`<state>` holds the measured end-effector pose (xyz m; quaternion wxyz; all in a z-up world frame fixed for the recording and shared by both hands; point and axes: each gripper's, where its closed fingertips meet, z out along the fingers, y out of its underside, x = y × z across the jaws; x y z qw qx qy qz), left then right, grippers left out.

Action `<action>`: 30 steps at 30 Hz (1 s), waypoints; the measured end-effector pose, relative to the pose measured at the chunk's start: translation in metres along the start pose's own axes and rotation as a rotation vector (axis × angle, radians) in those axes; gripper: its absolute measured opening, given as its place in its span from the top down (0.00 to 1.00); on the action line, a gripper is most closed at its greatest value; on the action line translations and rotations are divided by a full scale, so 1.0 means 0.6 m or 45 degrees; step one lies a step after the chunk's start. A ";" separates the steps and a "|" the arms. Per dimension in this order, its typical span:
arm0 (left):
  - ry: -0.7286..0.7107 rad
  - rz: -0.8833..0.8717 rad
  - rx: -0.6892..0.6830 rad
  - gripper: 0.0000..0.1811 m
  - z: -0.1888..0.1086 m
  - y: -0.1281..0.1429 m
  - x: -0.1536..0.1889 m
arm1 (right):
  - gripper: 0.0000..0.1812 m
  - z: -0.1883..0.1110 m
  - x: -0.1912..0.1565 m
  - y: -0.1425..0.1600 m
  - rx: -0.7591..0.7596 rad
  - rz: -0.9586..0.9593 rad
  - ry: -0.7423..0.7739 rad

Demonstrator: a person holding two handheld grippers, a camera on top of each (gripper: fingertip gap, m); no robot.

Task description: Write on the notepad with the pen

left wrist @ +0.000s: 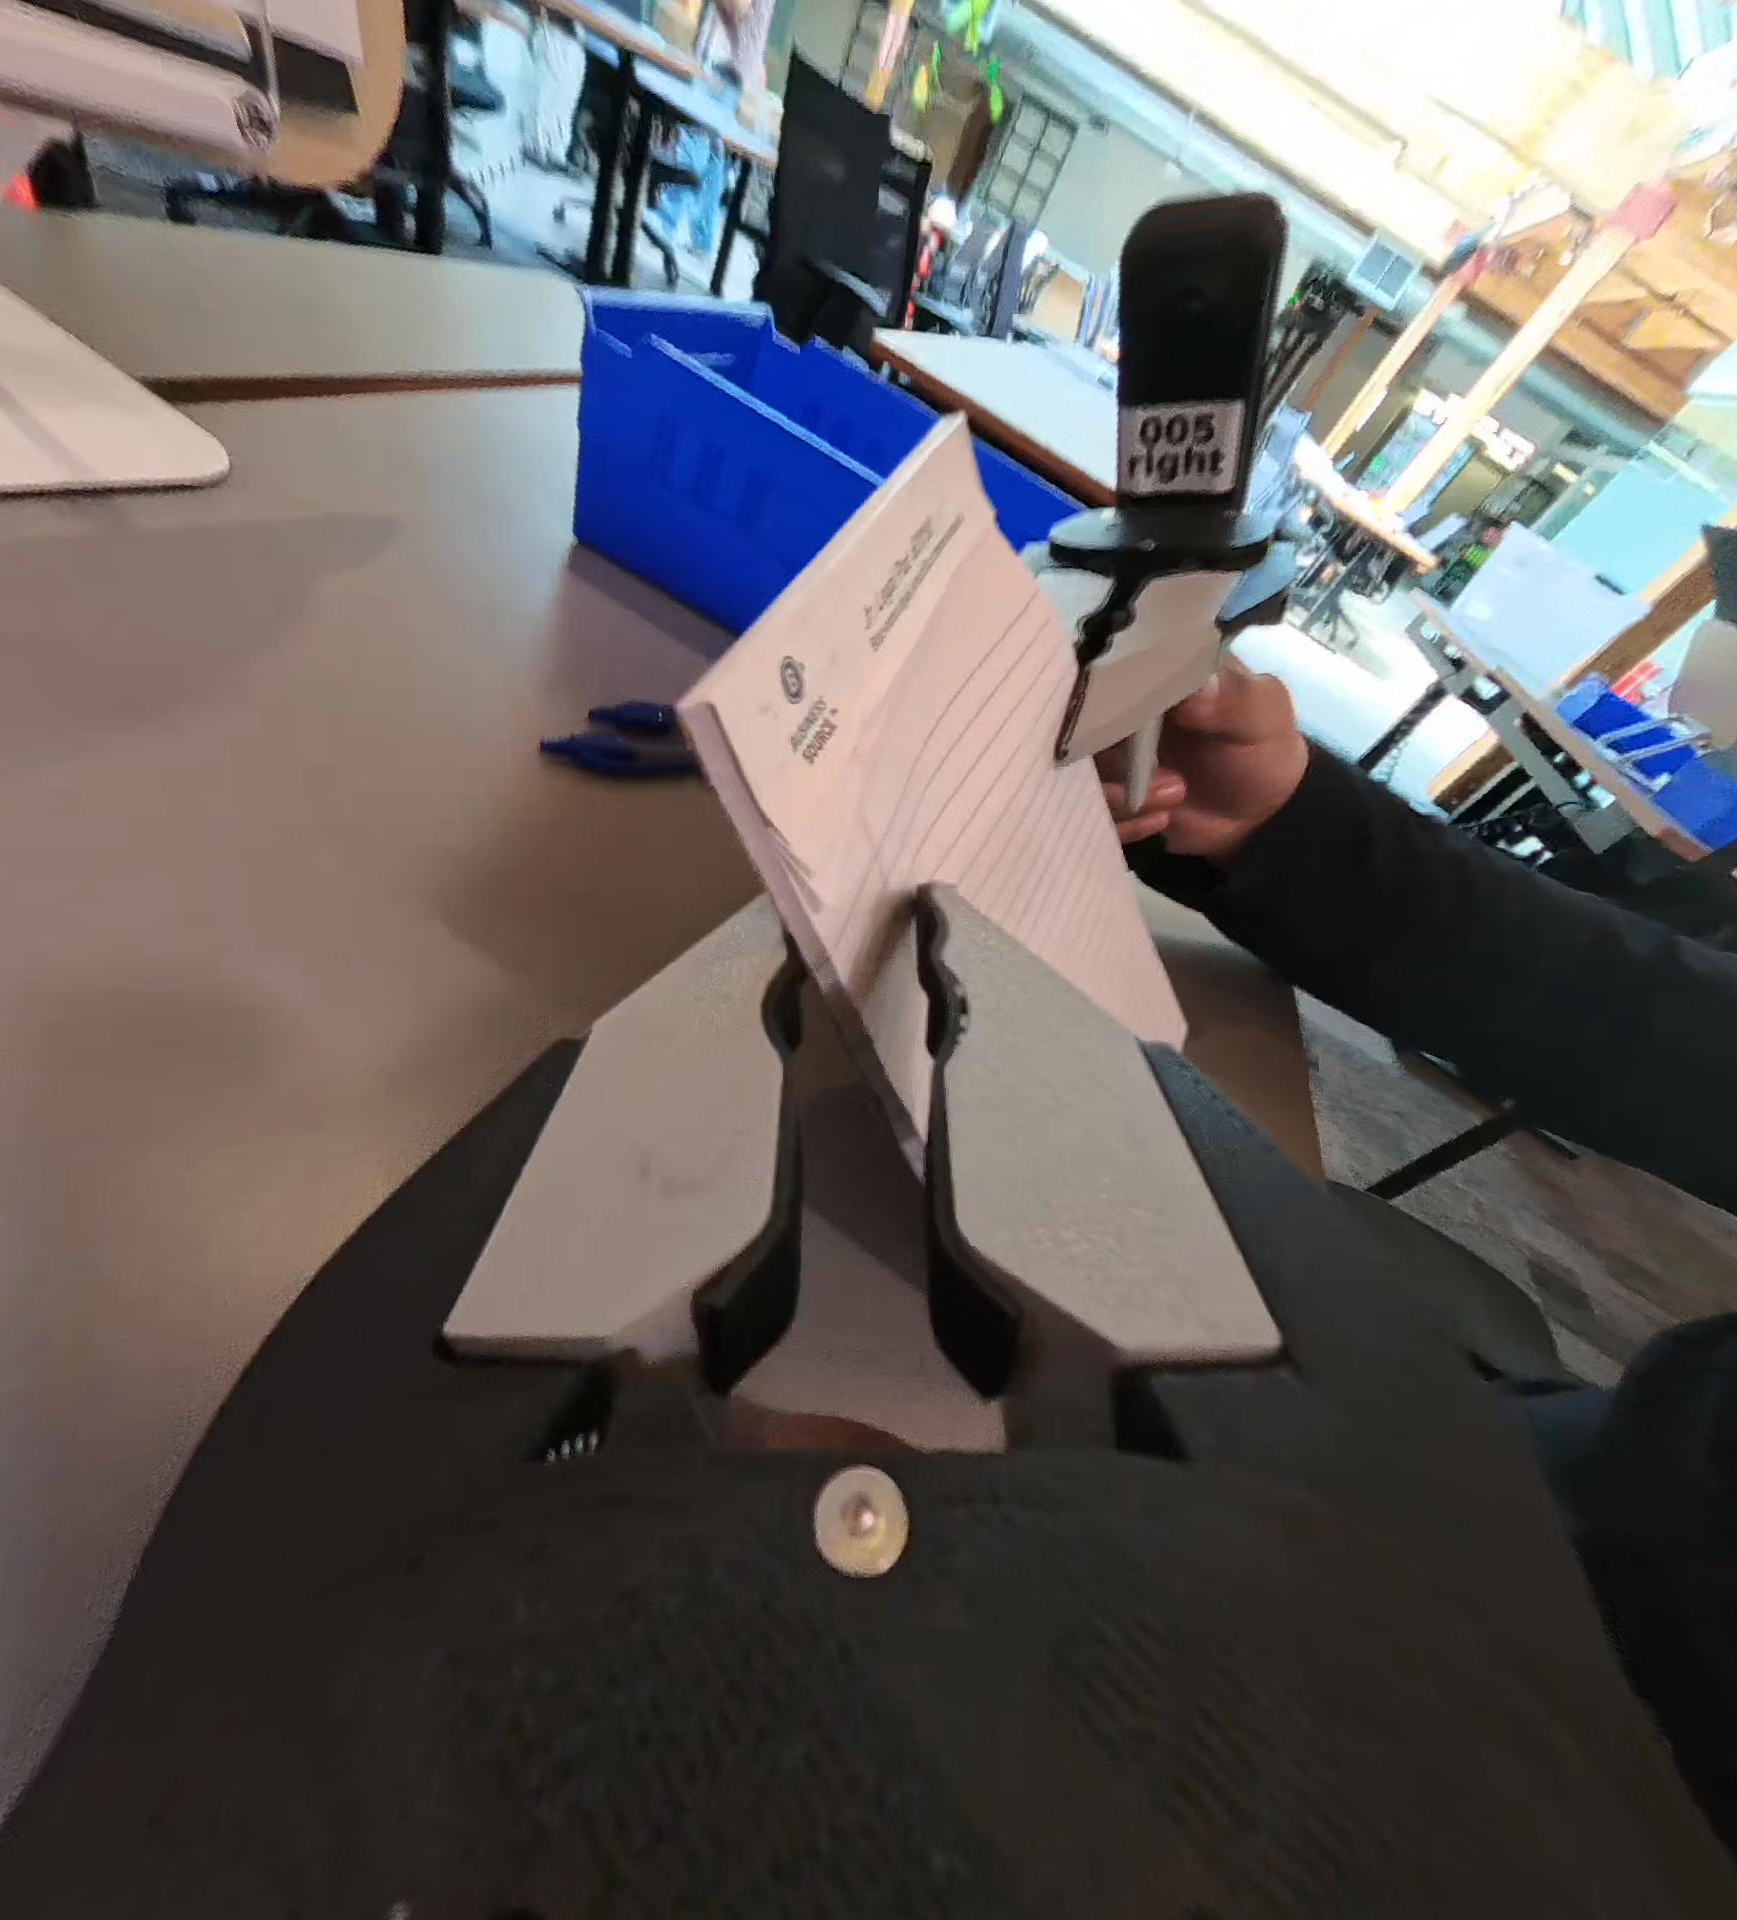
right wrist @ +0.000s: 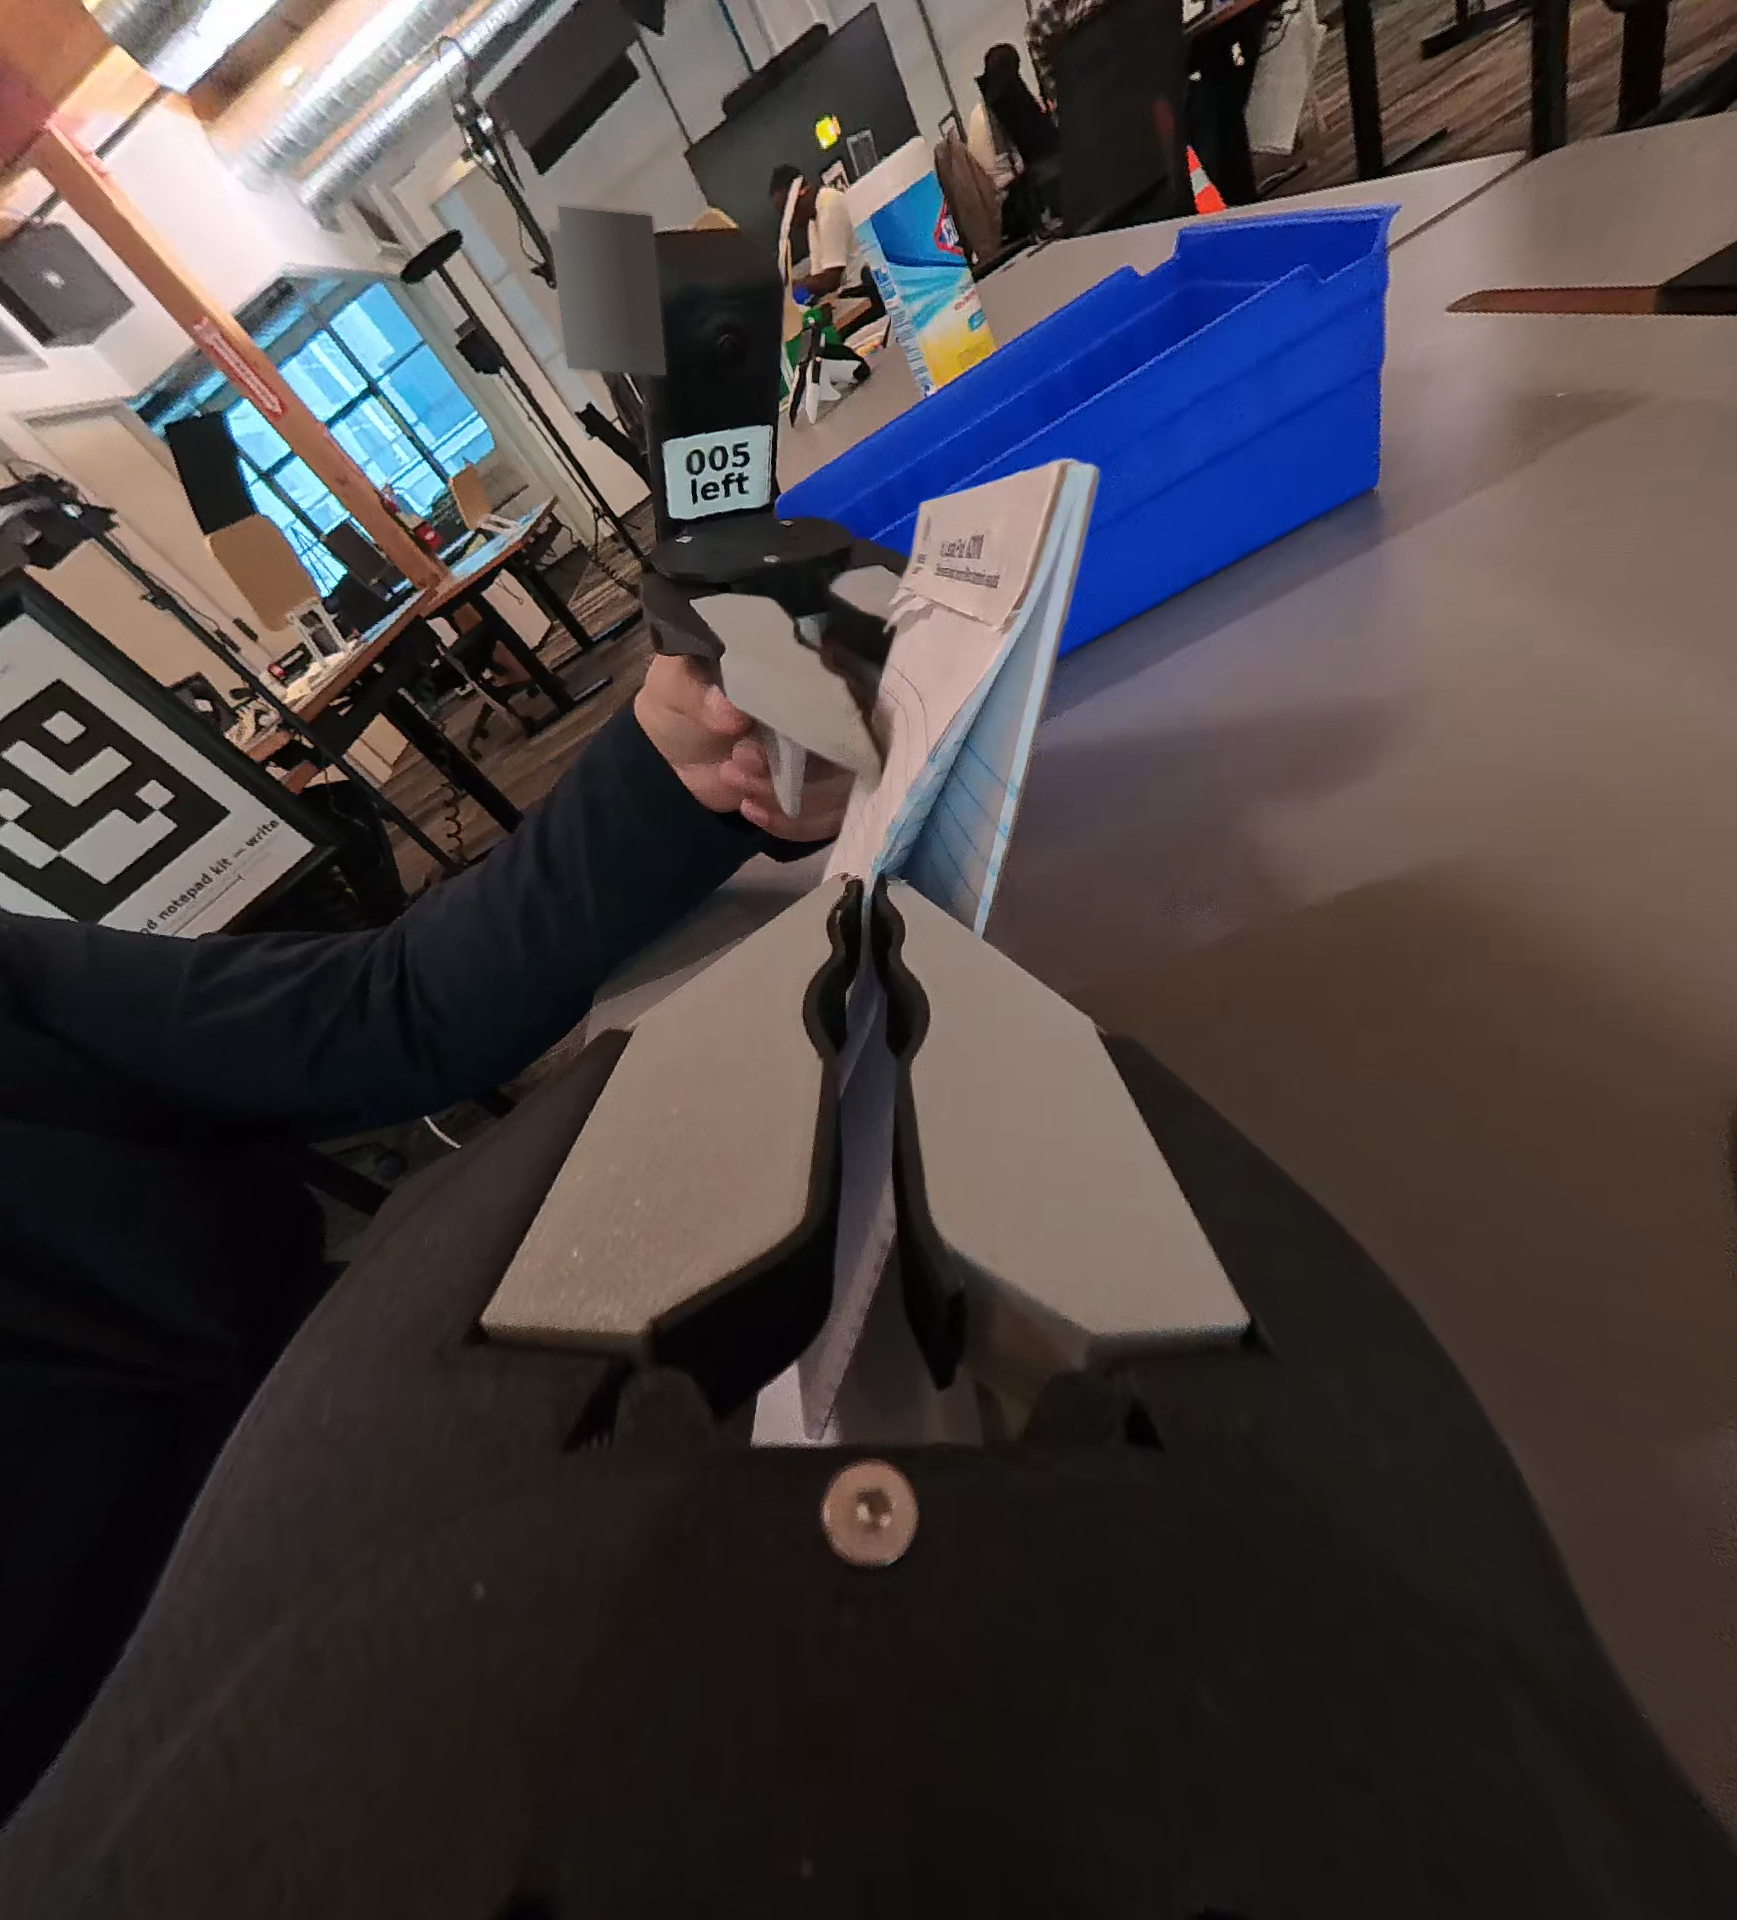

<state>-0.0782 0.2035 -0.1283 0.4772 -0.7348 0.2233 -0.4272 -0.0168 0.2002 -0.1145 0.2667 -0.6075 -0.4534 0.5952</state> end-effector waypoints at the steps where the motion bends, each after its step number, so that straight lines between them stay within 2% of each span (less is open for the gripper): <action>1: 0.027 0.017 0.030 0.95 -0.004 -0.007 0.006 | 1.00 0.001 0.001 -0.001 0.002 0.003 0.008; 3: 0.121 0.022 0.087 0.99 -0.012 -0.021 0.027 | 0.99 -0.002 0.007 -0.006 0.013 0.015 0.040; 5: 0.113 0.064 0.126 0.99 -0.018 -0.031 0.029 | 0.96 -0.010 0.014 -0.015 0.040 0.025 0.078; 9: 0.104 0.093 0.136 0.99 -0.022 -0.034 0.029 | 0.82 -0.028 0.038 -0.029 0.071 0.002 0.220; 12: 0.136 0.110 0.138 0.99 -0.022 -0.034 0.039 | 0.80 -0.022 0.049 -0.011 -0.006 -0.040 0.277; 14: 0.145 0.117 0.138 0.99 -0.022 -0.034 0.042 | 0.79 -0.008 0.044 0.005 -0.050 -0.038 0.242; 16: 0.151 0.116 0.140 0.99 -0.021 -0.034 0.043 | 0.79 0.009 0.036 0.020 -0.085 -0.010 0.180; 20: 0.122 0.095 0.148 0.98 -0.023 -0.036 0.035 | 0.95 0.023 0.020 0.023 -0.071 0.021 0.080; 22: 0.027 0.056 0.168 0.93 -0.024 -0.041 0.011 | 1.00 0.017 0.002 0.008 -0.027 0.043 0.033; 26: -0.103 0.072 0.182 0.91 -0.030 -0.044 -0.014 | 1.00 -0.035 -0.014 -0.044 0.037 -0.035 0.180; 30: -0.159 0.112 0.119 0.93 -0.022 -0.032 -0.022 | 1.00 -0.150 -0.041 -0.132 0.190 -0.104 0.335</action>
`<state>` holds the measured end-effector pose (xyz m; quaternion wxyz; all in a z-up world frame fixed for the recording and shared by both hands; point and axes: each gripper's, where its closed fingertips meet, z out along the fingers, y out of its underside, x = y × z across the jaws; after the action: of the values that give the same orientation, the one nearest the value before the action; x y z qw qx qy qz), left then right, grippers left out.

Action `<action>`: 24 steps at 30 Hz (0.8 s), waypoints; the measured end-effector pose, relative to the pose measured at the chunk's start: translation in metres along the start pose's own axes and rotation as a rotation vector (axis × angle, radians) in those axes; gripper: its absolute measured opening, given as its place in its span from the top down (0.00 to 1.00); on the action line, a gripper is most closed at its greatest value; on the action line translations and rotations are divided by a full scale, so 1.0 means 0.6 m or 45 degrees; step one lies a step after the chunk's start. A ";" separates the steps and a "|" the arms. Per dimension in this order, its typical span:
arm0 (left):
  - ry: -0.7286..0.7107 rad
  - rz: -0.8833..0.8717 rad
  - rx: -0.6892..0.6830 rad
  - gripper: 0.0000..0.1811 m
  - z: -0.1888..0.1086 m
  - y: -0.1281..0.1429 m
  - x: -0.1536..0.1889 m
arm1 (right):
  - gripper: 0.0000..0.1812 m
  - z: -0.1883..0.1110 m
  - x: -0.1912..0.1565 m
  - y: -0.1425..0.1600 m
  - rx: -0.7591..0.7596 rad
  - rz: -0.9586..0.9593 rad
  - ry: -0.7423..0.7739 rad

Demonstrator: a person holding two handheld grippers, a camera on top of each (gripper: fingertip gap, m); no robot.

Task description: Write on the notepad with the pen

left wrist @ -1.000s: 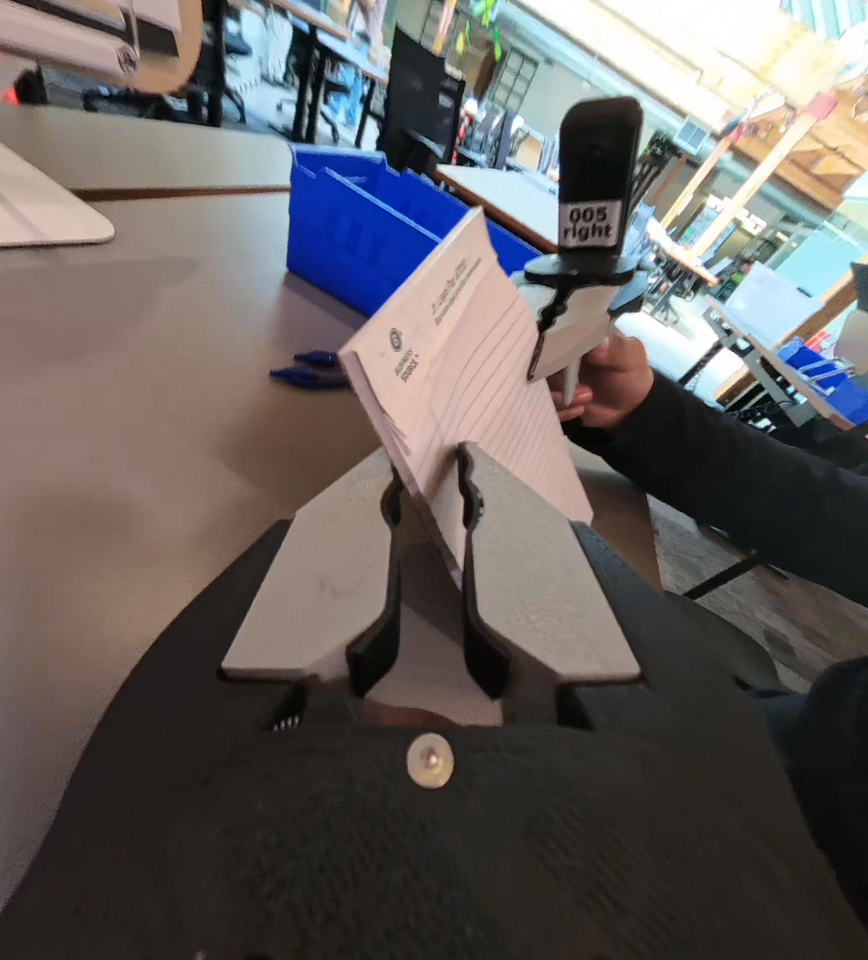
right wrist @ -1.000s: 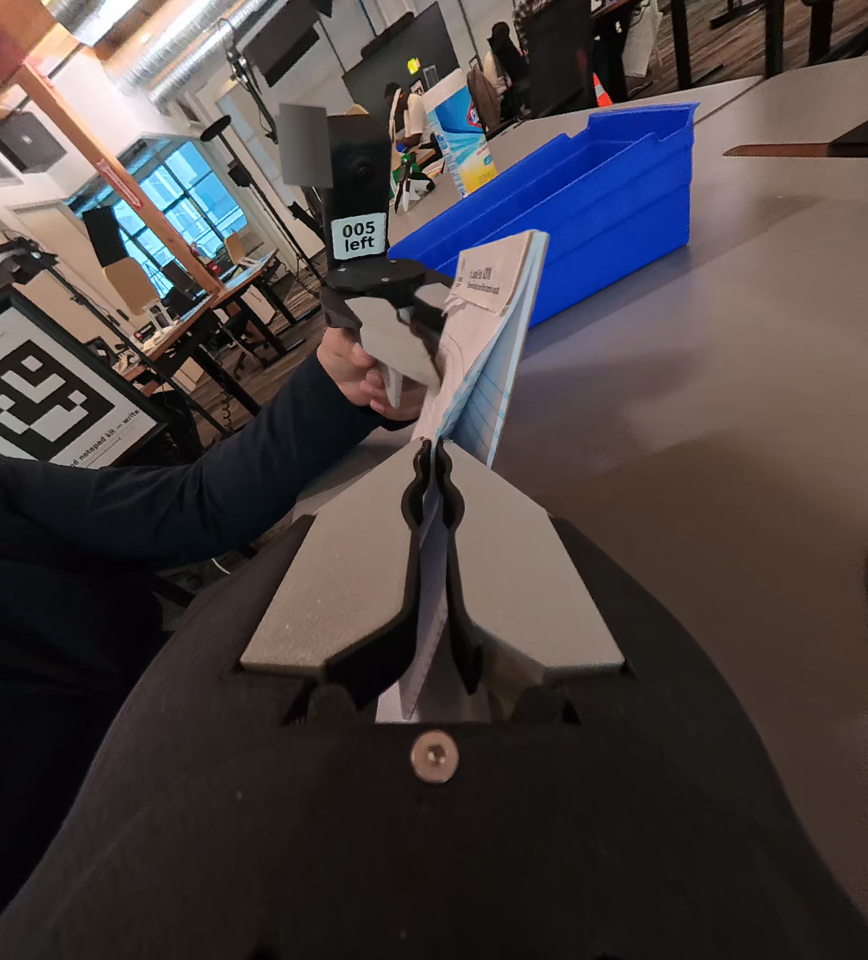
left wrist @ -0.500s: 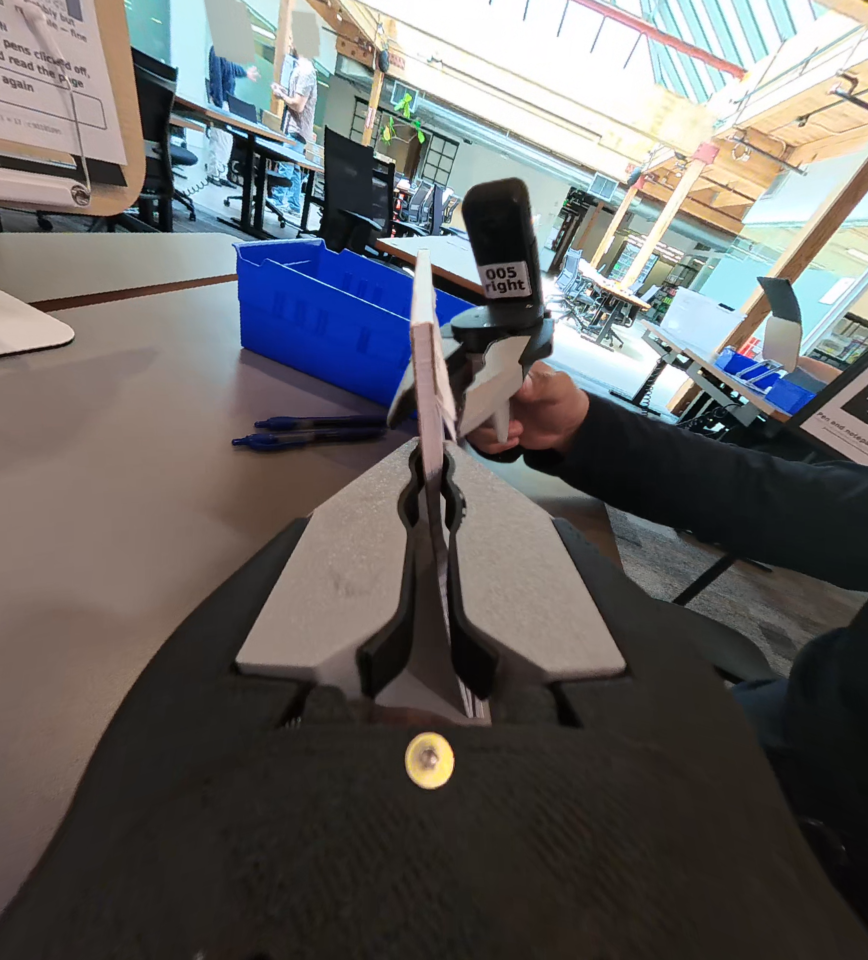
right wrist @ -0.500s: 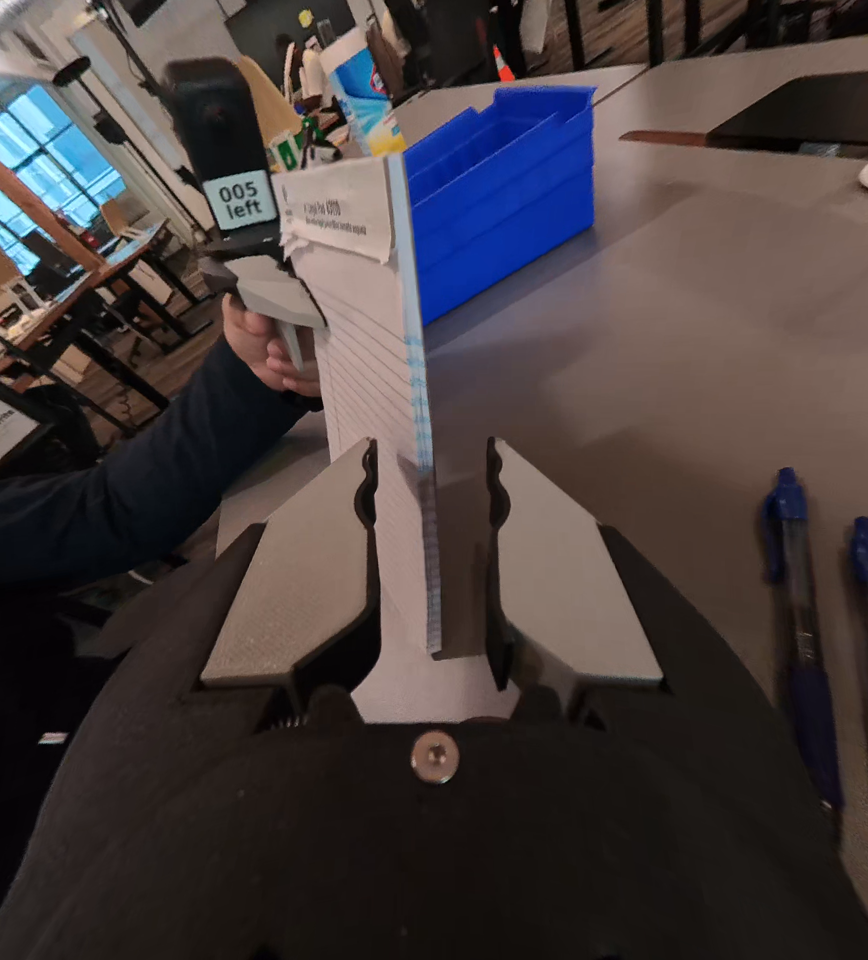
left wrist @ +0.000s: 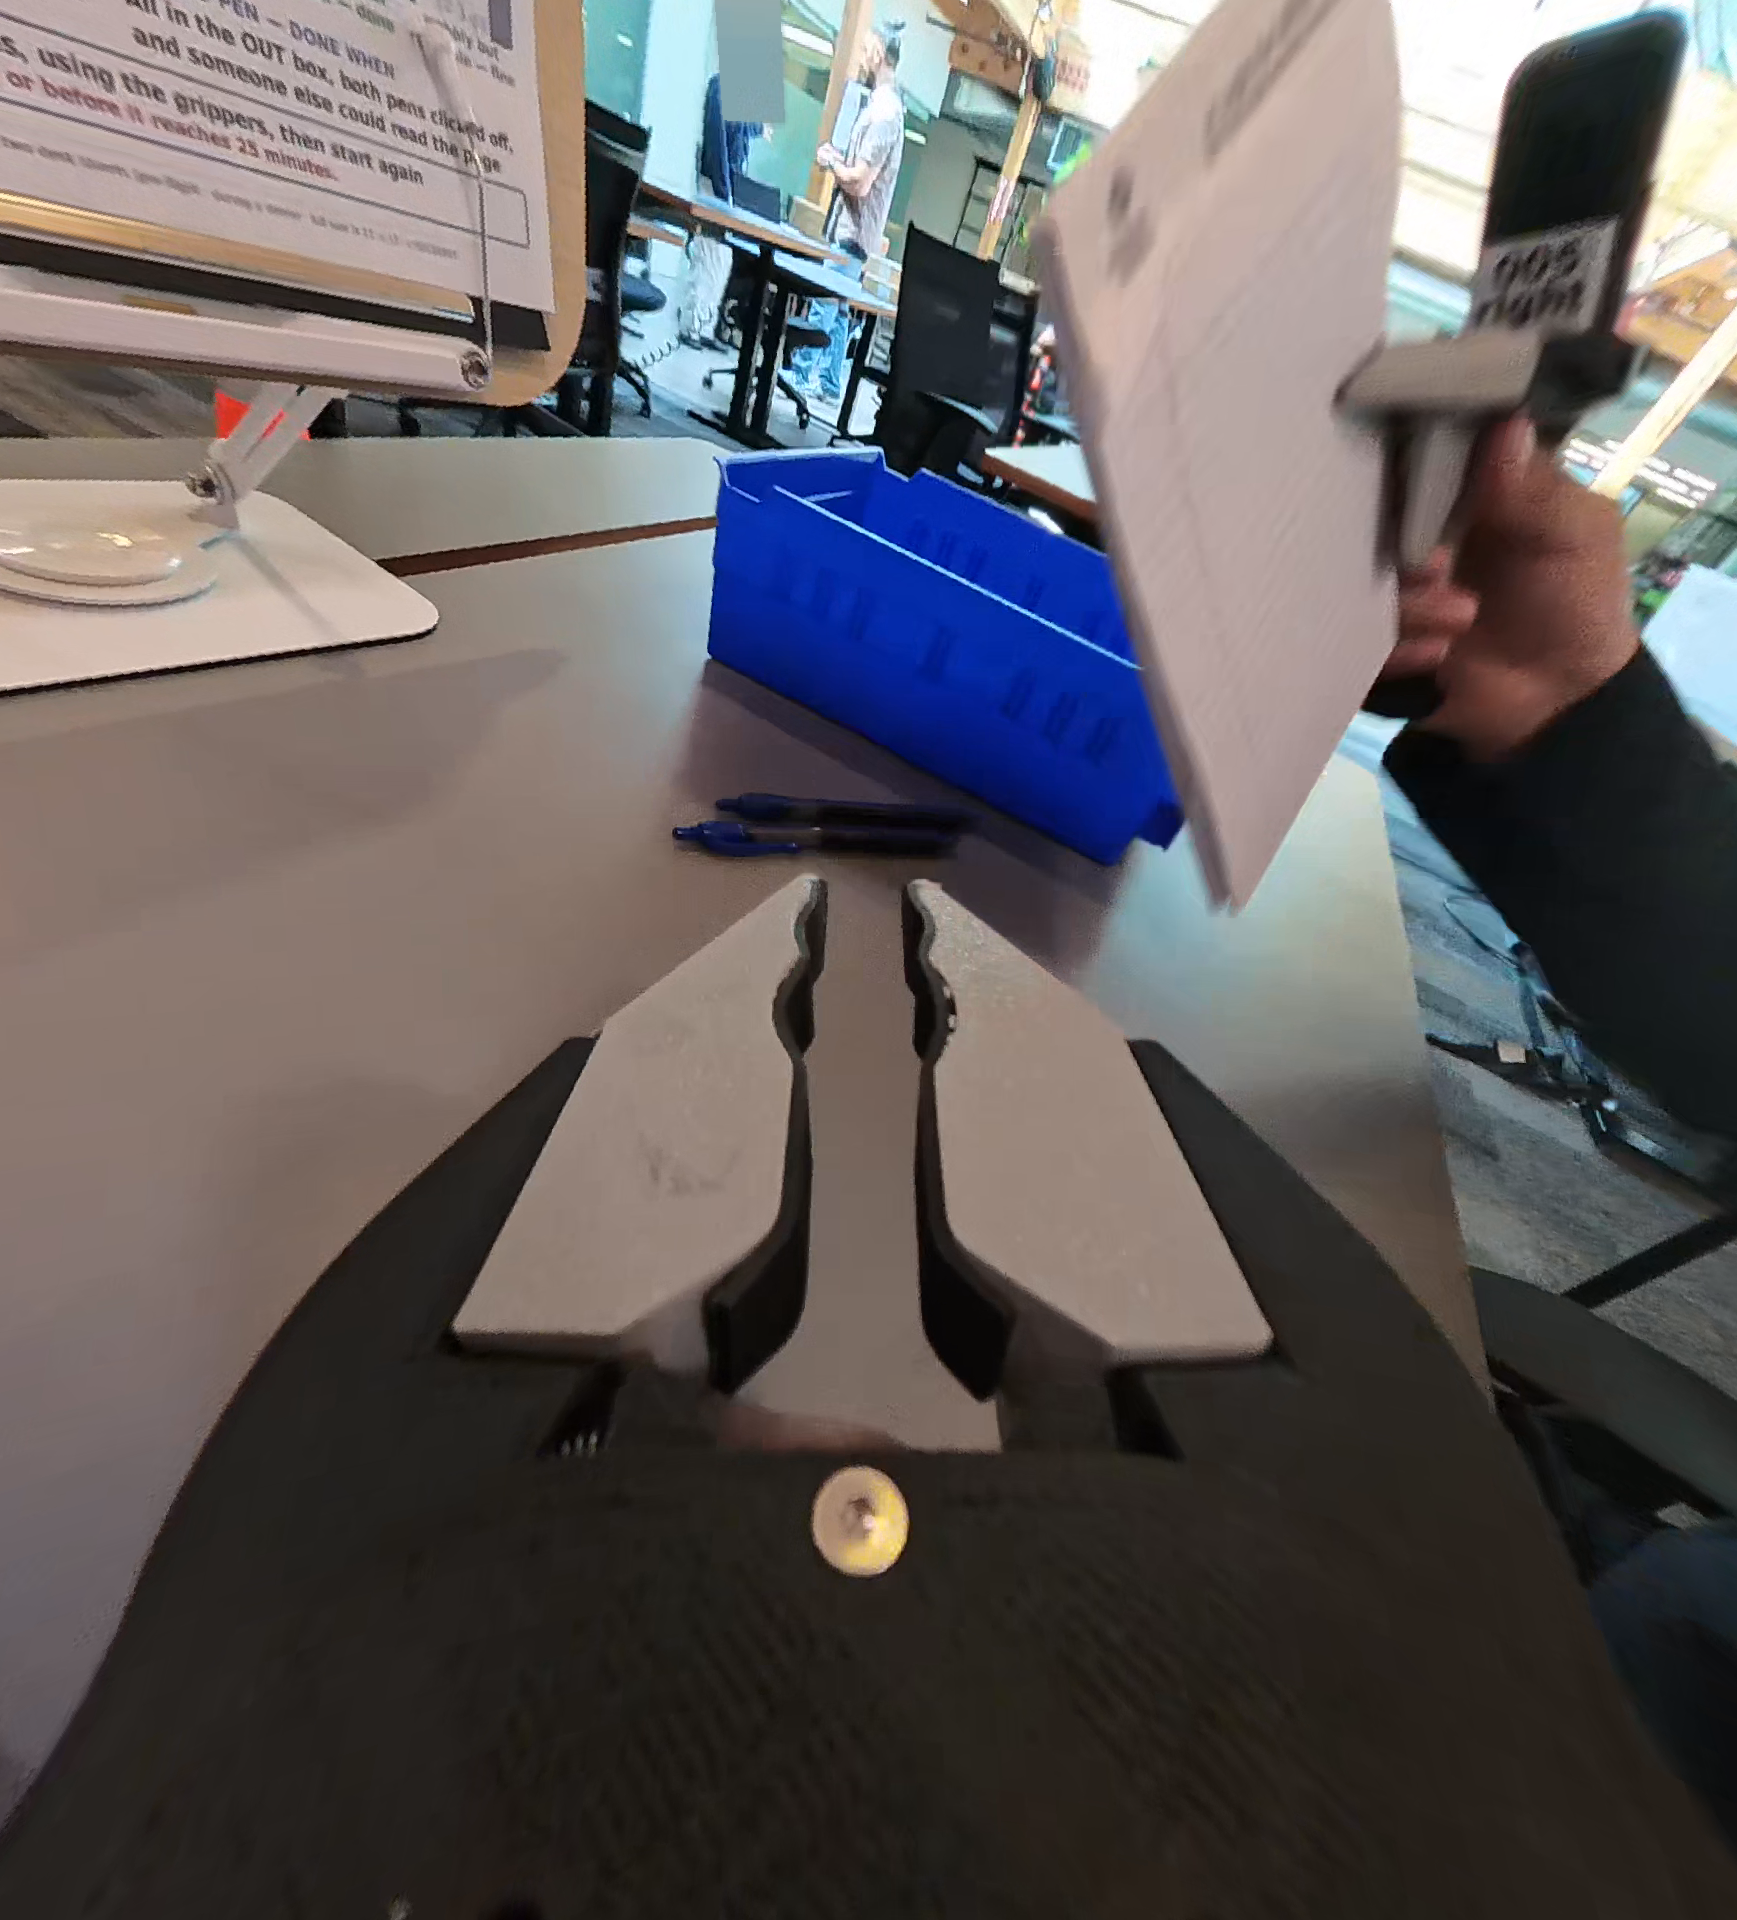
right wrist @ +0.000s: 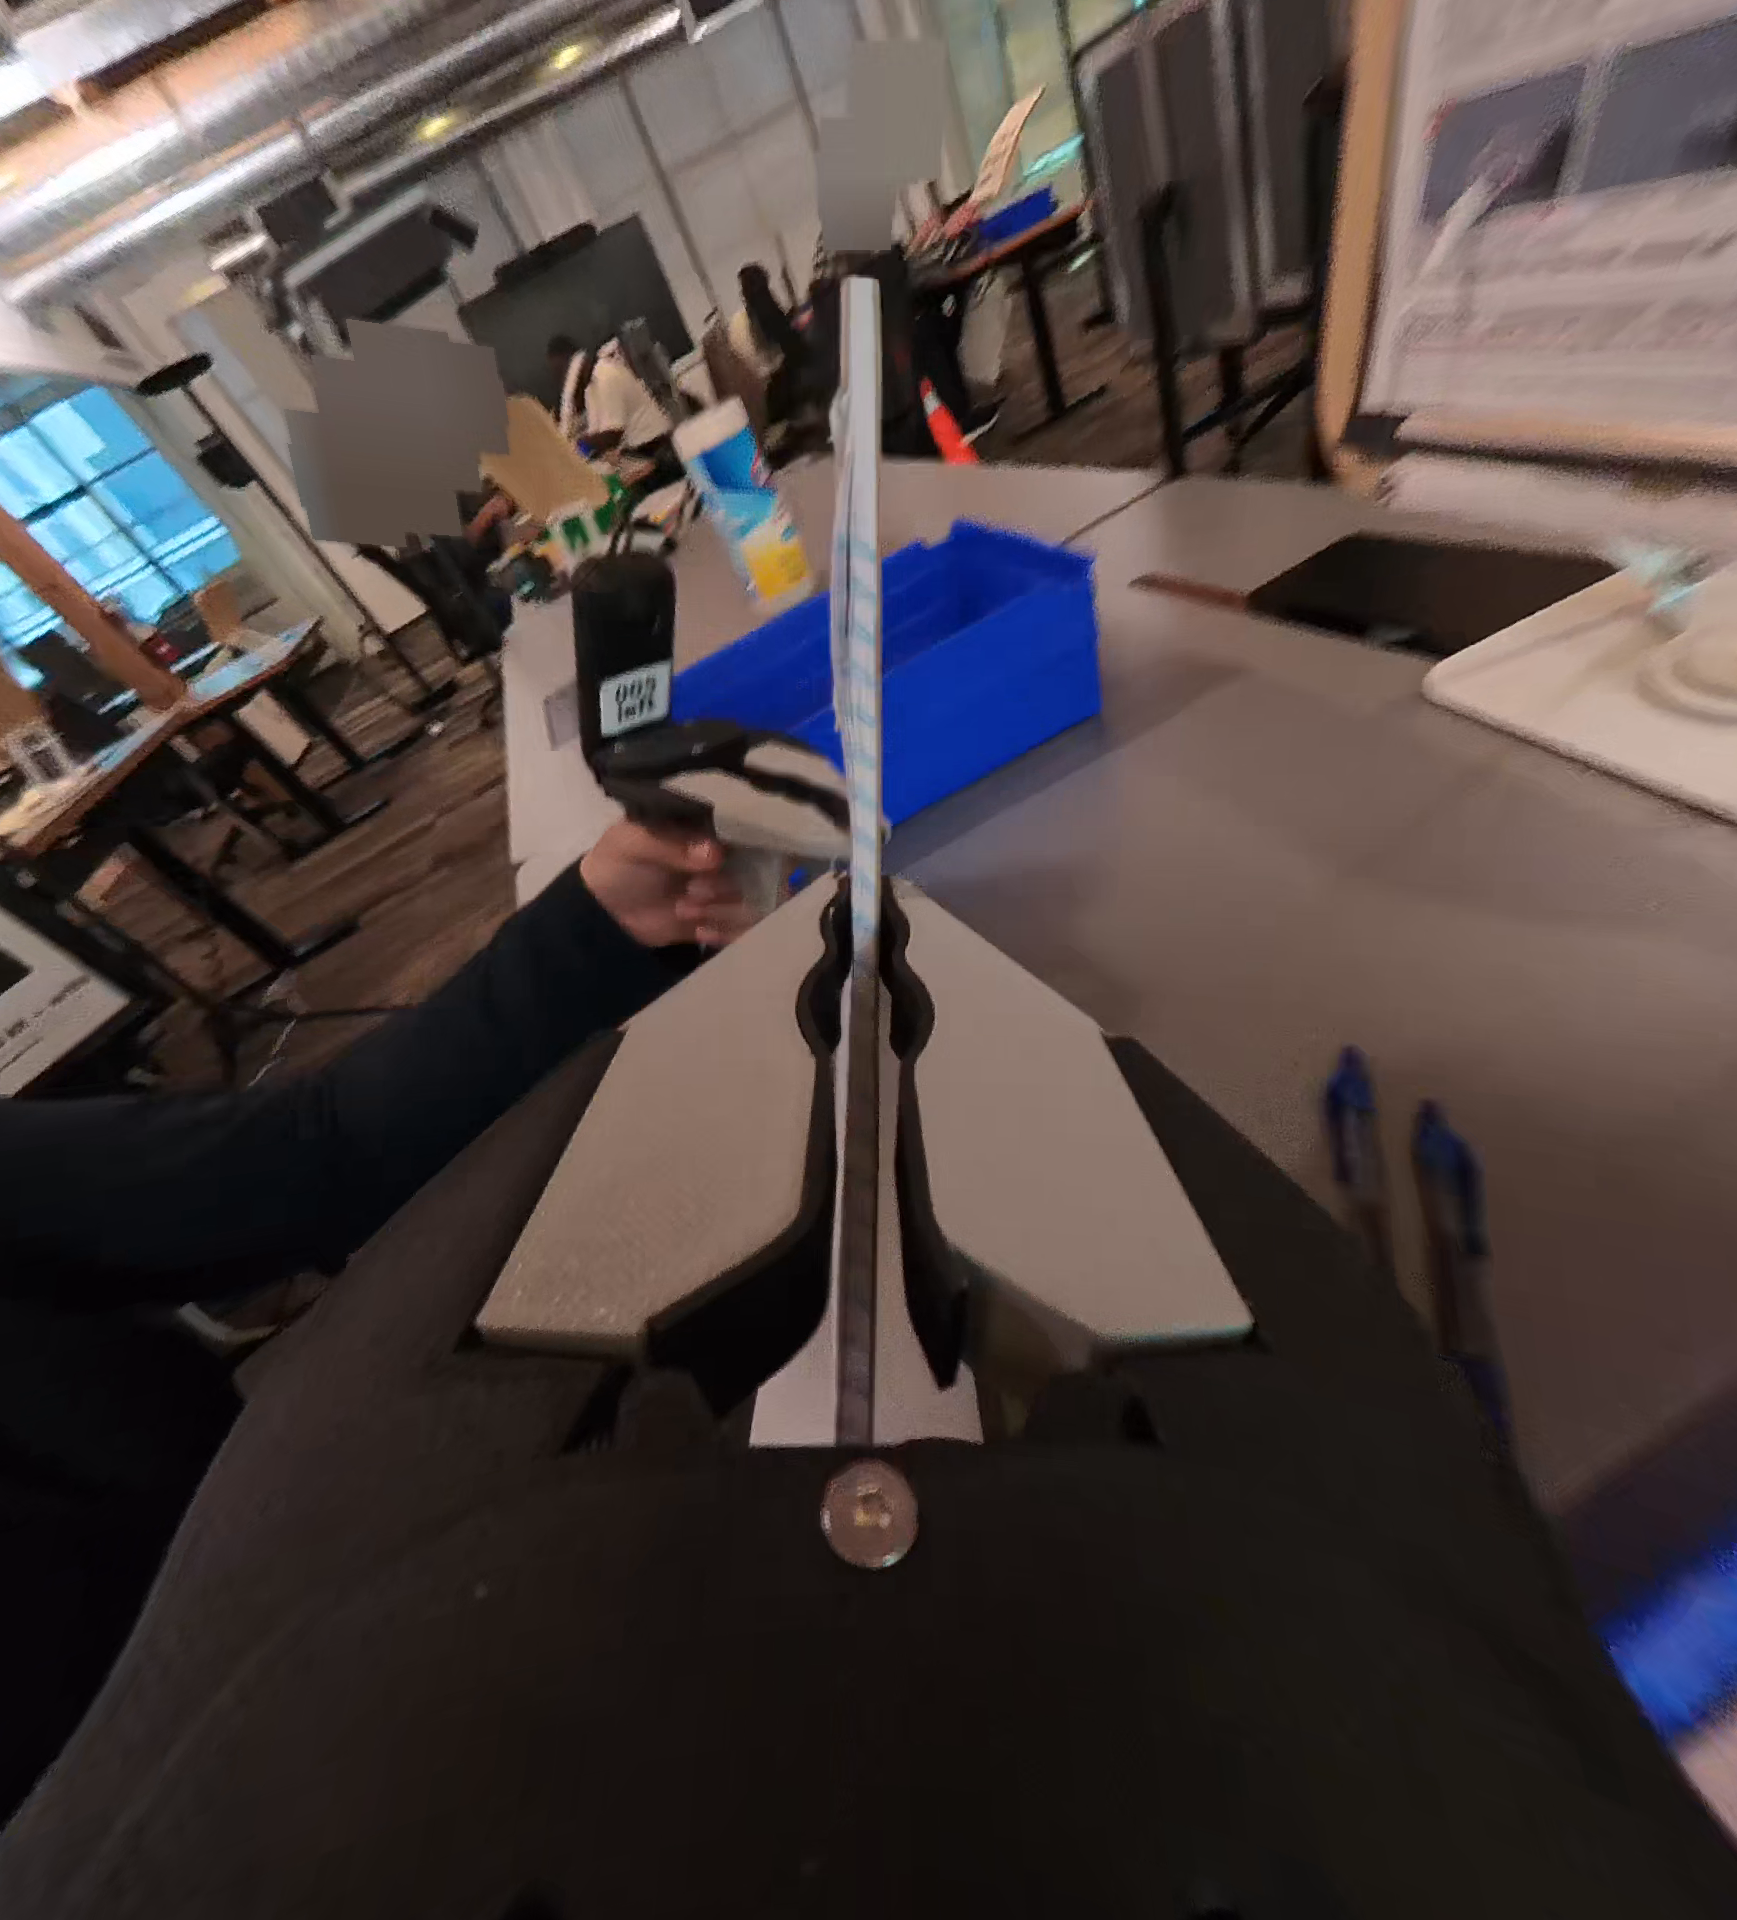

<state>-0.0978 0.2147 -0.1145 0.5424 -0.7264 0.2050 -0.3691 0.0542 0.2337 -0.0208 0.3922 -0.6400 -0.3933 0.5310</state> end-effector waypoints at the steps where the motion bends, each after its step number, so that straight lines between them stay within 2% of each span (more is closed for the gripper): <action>1: 0.002 0.002 -0.019 0.93 0.003 0.004 0.001 | 1.00 -0.033 0.010 -0.028 0.043 -0.011 0.061; 3: -0.019 0.013 -0.052 0.93 0.007 0.012 -0.002 | 1.00 -0.103 0.042 -0.076 0.114 -0.014 0.214; 5: -0.037 0.028 -0.079 0.93 0.010 0.019 -0.005 | 1.00 -0.173 0.089 -0.103 0.148 0.006 0.394; 7: -0.047 0.033 -0.092 0.93 0.011 0.023 -0.007 | 1.00 -0.229 0.136 -0.104 0.139 0.049 0.550; 9: -0.045 0.029 -0.098 0.93 0.012 0.024 -0.007 | 1.00 -0.262 0.176 -0.078 0.073 0.113 0.649; 12: -0.051 0.027 -0.114 0.93 0.014 0.029 -0.010 | 1.00 -0.275 0.221 -0.020 -0.034 0.213 0.731; 14: -0.055 0.027 -0.129 0.92 0.016 0.033 -0.011 | 1.00 -0.273 0.244 0.008 -0.037 0.270 0.748; 18: -0.063 0.030 -0.156 0.92 0.019 0.042 -0.014 | 1.00 -0.256 0.281 0.041 -0.019 0.380 0.747; 24: -0.061 0.041 -0.176 0.92 0.020 0.046 -0.013 | 1.00 -0.238 0.304 0.090 -0.120 0.555 0.719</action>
<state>-0.0908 0.2190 -0.1445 0.5014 -0.7675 0.2284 -0.3277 0.2233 0.3686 -0.1197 0.3330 -0.8476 -0.1478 0.3857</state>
